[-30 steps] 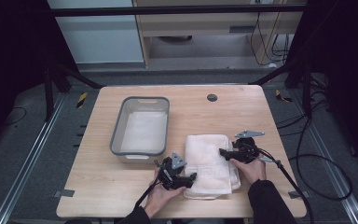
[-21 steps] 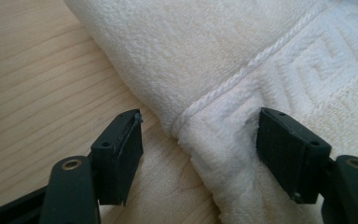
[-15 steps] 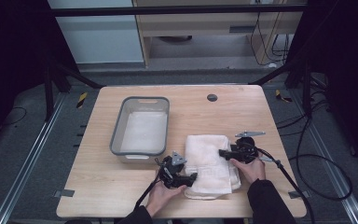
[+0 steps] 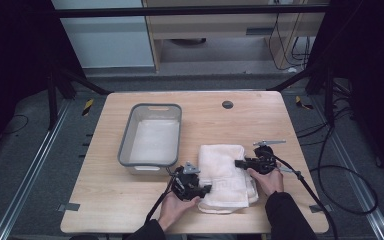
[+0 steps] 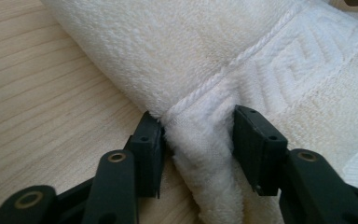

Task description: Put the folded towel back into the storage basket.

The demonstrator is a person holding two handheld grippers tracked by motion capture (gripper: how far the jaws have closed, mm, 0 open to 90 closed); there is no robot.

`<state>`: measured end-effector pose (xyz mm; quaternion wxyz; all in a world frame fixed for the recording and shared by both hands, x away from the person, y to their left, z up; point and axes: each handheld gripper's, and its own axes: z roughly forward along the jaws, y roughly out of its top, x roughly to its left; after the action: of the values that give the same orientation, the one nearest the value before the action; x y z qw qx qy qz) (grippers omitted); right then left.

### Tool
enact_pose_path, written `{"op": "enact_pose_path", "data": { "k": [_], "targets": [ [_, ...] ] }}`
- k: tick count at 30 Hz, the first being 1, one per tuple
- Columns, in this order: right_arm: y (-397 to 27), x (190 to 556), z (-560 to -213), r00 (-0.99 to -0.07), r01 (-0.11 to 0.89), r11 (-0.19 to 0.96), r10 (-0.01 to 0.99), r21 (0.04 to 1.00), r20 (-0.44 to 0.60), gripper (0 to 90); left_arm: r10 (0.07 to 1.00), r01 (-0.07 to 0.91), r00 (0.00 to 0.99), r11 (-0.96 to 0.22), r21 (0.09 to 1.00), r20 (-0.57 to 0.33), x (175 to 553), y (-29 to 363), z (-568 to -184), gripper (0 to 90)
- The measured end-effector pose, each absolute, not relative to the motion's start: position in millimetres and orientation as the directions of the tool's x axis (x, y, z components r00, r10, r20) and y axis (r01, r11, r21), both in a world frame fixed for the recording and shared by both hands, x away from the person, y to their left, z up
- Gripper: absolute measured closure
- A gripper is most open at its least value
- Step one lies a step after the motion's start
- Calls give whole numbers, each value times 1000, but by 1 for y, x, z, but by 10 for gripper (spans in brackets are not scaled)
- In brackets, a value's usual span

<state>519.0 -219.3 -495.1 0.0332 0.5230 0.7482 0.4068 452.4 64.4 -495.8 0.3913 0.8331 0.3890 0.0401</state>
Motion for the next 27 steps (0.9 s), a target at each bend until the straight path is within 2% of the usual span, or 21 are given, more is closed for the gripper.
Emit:
{"op": "enact_pose_path", "data": {
  "k": [12, 27],
  "targets": [
    [-216, 517, -486, -452, 747, 127, 817, 653, 357, 690, 669, 620, 692, -358, 698, -272, 450, 66, -495, 712],
    [-217, 503, -455, -493, 677, 104, 799, 729, 344, 692, 651, 572, 712, -322, 754, -263, 444, 77, -479, 736]
  ]
}}
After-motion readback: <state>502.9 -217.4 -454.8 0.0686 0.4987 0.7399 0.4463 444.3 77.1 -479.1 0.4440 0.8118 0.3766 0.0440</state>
